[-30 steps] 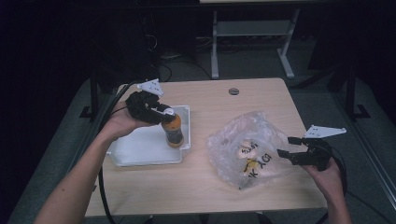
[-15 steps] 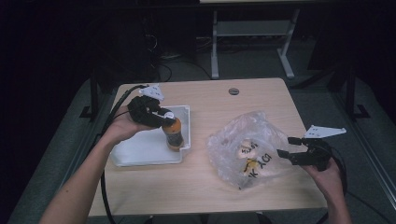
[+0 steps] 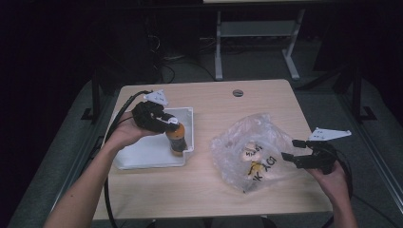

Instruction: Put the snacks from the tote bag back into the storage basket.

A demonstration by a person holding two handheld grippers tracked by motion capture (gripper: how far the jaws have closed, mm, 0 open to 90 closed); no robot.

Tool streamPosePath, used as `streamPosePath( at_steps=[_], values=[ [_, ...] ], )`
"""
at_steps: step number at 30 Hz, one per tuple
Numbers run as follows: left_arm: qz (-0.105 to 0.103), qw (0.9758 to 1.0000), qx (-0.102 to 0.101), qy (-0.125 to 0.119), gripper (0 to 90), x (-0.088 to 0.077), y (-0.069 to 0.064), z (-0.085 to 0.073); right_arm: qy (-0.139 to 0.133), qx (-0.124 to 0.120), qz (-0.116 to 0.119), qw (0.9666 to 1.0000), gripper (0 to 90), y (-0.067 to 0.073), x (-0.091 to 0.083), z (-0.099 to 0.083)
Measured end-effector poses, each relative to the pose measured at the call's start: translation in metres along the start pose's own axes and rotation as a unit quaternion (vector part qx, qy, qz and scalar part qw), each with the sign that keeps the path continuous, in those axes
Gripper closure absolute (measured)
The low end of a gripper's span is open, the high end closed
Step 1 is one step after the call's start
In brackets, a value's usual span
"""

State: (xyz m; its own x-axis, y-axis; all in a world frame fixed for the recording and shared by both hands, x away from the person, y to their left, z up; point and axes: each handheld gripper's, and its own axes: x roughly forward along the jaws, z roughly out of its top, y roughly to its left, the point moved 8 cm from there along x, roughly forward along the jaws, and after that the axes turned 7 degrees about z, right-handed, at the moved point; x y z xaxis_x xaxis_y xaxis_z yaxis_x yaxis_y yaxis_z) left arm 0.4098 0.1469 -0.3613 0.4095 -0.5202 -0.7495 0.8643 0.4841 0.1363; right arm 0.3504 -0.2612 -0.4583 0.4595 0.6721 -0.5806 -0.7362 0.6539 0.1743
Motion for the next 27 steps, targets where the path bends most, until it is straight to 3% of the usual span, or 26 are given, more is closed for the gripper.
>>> streamPosePath(
  at_steps=[13,19,21,27],
  values=[
    [-0.002,0.9999,0.01,0.01,59.4,0.006,-0.003,-0.001,0.001,0.003,-0.001,1.0,27.1,0.0,-0.002,-0.001],
    [-0.01,1.0,0.0,-0.001,59.3,0.009,-0.003,-0.003,0.001,0.002,-0.001,1.0,27.1,0.0,-0.002,-0.001],
    [-0.012,0.9999,0.009,0.005,59.3,0.01,-0.004,-0.005,0.001,0.002,-0.001,1.0,27.1,0.0,-0.001,-0.001],
    [-0.018,0.9998,0.005,0.004,59.2,0.016,-0.006,-0.01,0.003,-0.001,0.001,1.0,27.1,0.001,0.0,-0.001]
  ],
)
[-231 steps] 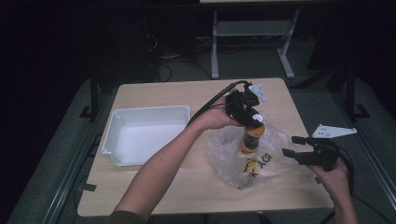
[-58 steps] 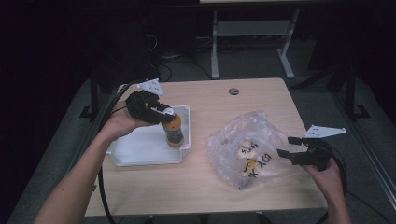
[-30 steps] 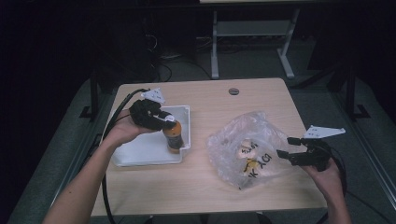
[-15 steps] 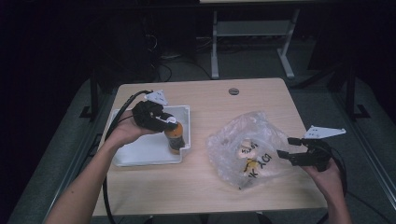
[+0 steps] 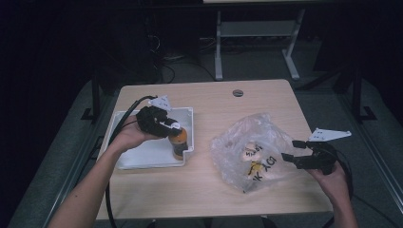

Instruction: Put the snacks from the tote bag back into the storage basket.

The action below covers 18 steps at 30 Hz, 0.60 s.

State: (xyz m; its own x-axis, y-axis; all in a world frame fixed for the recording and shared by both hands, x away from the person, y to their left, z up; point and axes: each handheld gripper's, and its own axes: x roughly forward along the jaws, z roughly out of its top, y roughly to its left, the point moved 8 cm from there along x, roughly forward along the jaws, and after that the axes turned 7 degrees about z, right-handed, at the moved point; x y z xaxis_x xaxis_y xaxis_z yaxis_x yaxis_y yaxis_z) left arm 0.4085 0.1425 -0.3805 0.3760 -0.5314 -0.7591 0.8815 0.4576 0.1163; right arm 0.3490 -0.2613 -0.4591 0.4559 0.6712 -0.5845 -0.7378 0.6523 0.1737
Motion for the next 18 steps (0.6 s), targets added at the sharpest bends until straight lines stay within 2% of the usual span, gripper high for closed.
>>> streamPosePath(
  at_steps=[10,18],
  values=[
    [-0.004,0.9997,-0.018,-0.015,59.0,0.0016,0.0014,-0.001,0.001,0.001,0.001,1.0,27.1,0.0007,0.0009,-0.0009],
    [-0.005,0.9996,-0.021,-0.02,58.2,0.0016,0.0021,-0.0026,0.001,0.0,0.002,1.0,26.8,0.0027,0.0011,-0.0011]
  ],
)
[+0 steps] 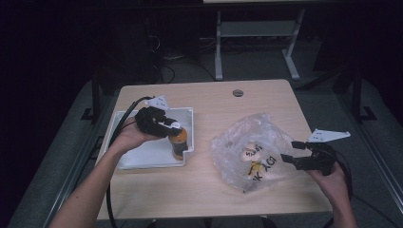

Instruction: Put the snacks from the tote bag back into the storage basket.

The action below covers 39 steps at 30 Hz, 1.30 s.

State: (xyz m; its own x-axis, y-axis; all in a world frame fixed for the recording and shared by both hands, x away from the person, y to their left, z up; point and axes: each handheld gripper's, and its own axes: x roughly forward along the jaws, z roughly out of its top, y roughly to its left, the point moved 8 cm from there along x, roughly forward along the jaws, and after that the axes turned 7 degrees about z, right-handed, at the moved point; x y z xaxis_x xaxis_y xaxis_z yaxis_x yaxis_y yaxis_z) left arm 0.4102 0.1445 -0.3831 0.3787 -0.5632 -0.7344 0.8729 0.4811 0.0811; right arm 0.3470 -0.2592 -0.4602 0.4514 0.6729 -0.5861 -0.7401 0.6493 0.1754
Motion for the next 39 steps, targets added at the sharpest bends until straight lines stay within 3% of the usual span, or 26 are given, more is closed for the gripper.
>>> streamPosePath(
  at_steps=[5,14,25,39],
  values=[
    [0.001,1.0,-0.002,0.003,57.1,0.001,0.0,0.0,0.0,0.001,0.0,1.0,26.6,0.0,0.0,-0.001],
    [0.001,0.9999,-0.005,0.009,47.1,0.004,-0.001,-0.003,0.006,0.0,0.001,1.0,26.2,0.003,0.003,-0.002],
    [-0.002,0.9996,-0.025,-0.01,35.6,-0.002,0.0,-0.001,0.002,0.0,0.0,1.0,26.2,0.003,0.002,-0.002],
    [0.012,0.9991,-0.034,-0.022,32.2,-0.012,0.001,-0.002,0.002,0.001,0.002,1.0,26.0,0.004,0.002,-0.002]
  ],
)
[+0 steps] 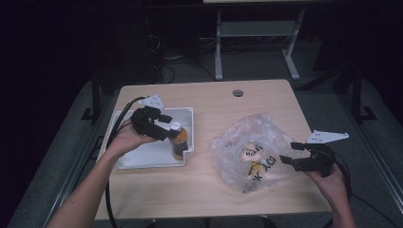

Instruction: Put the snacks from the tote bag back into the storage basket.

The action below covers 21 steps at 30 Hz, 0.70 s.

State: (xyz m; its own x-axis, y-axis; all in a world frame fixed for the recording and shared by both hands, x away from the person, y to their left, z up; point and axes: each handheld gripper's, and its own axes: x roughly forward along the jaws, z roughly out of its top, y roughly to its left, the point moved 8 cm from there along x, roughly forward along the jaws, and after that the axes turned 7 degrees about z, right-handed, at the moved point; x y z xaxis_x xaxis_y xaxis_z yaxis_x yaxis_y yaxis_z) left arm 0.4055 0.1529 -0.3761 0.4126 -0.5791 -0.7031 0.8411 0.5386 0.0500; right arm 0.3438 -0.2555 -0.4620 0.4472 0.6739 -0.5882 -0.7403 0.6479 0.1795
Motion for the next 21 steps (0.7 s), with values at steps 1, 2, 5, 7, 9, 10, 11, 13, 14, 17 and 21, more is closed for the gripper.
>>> streamPosePath(
  at_steps=[1,2,5,7,9,10,11,13,14,17,21],
  values=[
    [0.001,1.0,0.0,0.0,32.1,-0.001,0.001,-0.001,0.0,0.0,-0.001,1.0,26.0,0.0,0.0,0.0],
    [0.001,1.0,-0.002,-0.001,32.0,-0.001,0.0,-0.002,-0.001,-0.001,-0.002,1.0,25.9,0.0,-0.001,0.0],
    [0.004,1.0,-0.005,-0.002,31.8,-0.003,0.002,-0.006,-0.001,-0.004,0.0,1.0,26.0,0.001,0.0,0.001],
    [0.005,0.9999,-0.009,-0.001,31.1,-0.005,0.003,-0.009,0.002,-0.002,0.0,1.0,25.9,0.001,0.001,0.0],
    [0.005,0.9999,-0.013,-0.004,30.8,-0.007,0.005,-0.011,0.003,-0.004,0.0,1.0,26.0,0.001,0.002,0.0],
    [0.006,0.9998,-0.017,-0.005,30.7,-0.008,0.005,-0.013,0.003,-0.003,0.0,1.0,26.0,0.001,0.003,0.0],
    [0.007,0.9999,-0.014,-0.005,30.6,-0.009,0.006,-0.013,0.004,-0.002,-0.001,1.0,25.9,0.002,0.003,0.0],
    [0.005,0.9997,-0.023,-0.007,30.5,-0.01,0.007,-0.014,0.003,-0.003,0.0,1.0,25.9,0.001,0.003,0.001],
    [0.007,0.9997,-0.022,-0.006,30.5,-0.011,0.007,-0.015,0.004,-0.003,0.0,1.0,25.9,0.001,0.003,0.001],
    [0.009,0.9998,-0.018,-0.004,30.3,-0.013,0.008,-0.016,0.003,-0.001,-0.001,1.0,25.9,0.001,0.003,0.001],
    [0.01,0.9996,-0.023,-0.01,30.0,-0.015,0.008,-0.018,0.003,-0.002,-0.002,1.0,25.9,0.001,0.003,0.0]
  ],
)
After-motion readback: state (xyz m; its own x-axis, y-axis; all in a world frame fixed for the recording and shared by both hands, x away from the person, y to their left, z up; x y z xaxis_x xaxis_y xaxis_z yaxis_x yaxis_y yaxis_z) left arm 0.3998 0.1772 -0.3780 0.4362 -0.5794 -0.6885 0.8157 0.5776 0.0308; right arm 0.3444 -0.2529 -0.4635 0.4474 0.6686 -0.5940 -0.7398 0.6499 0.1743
